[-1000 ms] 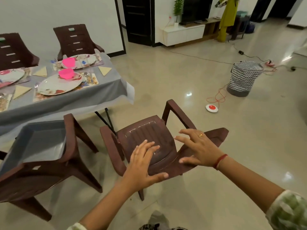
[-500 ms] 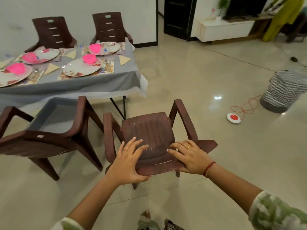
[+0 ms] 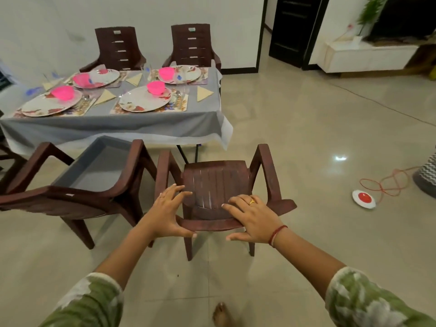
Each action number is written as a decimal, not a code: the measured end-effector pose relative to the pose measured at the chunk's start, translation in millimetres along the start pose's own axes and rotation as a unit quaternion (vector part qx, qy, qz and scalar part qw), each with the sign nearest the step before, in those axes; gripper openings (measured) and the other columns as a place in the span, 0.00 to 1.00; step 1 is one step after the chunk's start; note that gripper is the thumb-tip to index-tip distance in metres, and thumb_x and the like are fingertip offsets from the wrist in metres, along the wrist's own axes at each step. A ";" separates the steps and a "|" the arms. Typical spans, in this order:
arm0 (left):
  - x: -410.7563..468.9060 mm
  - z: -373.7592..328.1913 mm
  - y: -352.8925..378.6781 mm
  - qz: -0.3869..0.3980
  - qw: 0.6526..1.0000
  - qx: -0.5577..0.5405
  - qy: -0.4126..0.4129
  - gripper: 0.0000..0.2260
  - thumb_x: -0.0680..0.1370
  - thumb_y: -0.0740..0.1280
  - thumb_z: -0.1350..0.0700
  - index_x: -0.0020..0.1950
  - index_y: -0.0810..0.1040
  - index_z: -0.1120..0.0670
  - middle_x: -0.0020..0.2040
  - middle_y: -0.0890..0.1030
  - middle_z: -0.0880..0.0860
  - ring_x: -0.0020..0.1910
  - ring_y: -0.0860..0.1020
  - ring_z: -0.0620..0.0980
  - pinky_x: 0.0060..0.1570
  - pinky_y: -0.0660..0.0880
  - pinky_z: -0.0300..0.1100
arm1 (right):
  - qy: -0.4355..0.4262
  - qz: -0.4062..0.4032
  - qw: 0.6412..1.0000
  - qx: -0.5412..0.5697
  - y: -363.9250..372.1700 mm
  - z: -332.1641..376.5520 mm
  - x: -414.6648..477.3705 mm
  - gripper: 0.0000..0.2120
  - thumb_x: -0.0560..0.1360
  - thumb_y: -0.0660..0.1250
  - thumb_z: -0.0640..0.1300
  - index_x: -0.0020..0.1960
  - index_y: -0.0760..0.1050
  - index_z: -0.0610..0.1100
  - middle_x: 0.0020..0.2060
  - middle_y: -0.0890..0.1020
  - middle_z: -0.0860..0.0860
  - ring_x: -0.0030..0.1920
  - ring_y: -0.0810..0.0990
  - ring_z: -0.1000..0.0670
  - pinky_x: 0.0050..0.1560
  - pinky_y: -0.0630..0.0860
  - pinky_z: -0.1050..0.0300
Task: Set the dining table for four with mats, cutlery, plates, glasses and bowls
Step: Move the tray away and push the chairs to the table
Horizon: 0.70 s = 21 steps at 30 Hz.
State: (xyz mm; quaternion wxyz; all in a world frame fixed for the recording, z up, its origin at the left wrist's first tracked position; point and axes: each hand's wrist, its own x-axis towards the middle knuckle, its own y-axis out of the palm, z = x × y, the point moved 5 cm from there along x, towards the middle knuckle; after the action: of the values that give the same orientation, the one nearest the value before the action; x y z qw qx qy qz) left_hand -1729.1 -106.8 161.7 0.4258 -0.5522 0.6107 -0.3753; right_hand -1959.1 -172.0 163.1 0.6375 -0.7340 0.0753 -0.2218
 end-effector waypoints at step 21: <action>123.8 74.3 -45.2 0.112 0.987 -0.016 -0.117 0.49 0.60 0.72 0.29 0.75 0.58 0.46 0.76 0.53 0.49 0.76 0.50 0.53 0.72 0.56 0.52 | -0.002 0.038 0.999 0.036 48.8 -95.1 148.9 0.33 0.75 0.48 0.71 0.61 0.74 0.48 0.52 0.78 0.50 0.51 0.78 0.47 0.48 0.76 0.52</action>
State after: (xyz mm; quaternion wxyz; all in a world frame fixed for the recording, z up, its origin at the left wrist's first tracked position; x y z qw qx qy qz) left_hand -1647.0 -233.9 164.1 0.5249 -0.5275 0.6202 -0.2480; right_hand -1858.2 -325.0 158.4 0.6719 -0.7074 0.0937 -0.1985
